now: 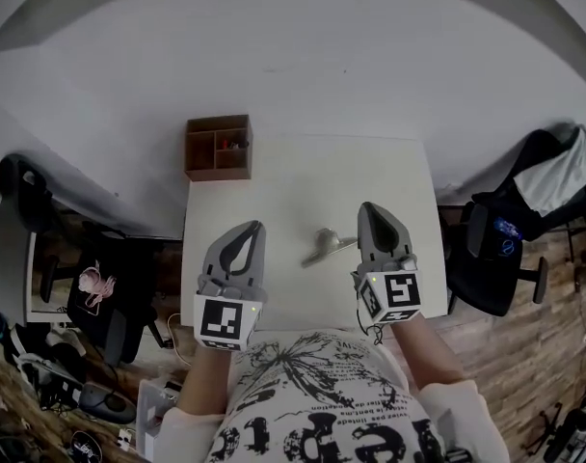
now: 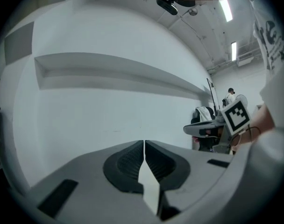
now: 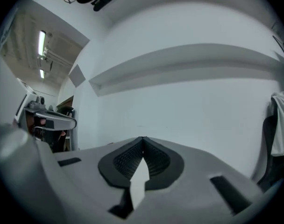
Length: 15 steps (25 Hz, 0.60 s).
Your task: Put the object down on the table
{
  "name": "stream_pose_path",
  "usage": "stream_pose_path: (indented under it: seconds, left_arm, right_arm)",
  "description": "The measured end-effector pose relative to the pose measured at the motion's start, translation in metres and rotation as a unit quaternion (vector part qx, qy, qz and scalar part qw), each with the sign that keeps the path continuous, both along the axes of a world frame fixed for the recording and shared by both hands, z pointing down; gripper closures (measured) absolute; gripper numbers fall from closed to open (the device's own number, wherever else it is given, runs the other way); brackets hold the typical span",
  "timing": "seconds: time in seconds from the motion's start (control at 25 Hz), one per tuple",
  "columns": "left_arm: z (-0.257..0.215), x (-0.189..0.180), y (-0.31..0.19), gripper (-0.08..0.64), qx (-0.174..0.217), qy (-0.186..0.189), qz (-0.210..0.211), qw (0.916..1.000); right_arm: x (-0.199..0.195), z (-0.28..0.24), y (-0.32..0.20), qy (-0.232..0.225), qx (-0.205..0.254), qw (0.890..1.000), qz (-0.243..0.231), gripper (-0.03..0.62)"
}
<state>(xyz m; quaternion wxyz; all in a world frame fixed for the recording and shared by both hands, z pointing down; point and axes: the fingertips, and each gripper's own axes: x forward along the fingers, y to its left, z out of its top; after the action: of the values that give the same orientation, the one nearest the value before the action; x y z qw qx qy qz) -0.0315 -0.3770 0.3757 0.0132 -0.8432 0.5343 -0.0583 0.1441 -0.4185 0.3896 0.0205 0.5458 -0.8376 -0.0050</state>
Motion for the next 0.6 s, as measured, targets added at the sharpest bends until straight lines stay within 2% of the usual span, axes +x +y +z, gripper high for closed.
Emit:
stream_pose_path:
  seconds: [0.16, 0.28, 0.4, 0.6]
  left_arm:
    - [-0.013, 0.002, 0.003, 0.548, 0.020, -0.004, -0.009, 0.9997]
    - [-0.020, 0.006, 0.004, 0.548, 0.005, 0.001, -0.017, 0.9998]
    - [-0.023, 0.007, 0.004, 0.548, 0.028, -0.003, -0.021, 0.9994]
    - [-0.038, 0.013, 0.002, 0.548, 0.035, 0.003, -0.030, 0.9989]
  right_arm:
    - [0.002, -0.021, 0.009, 0.018, 0.034, 0.999, -0.013, 0.600]
    - [0.003, -0.024, 0.011, 0.002, 0.031, 0.999, -0.021, 0.600]
    - [0.008, -0.025, 0.011, -0.026, 0.020, 0.999, -0.023, 0.600]
    - [0.012, -0.022, 0.013, -0.019, 0.008, 0.999, -0.032, 0.601]
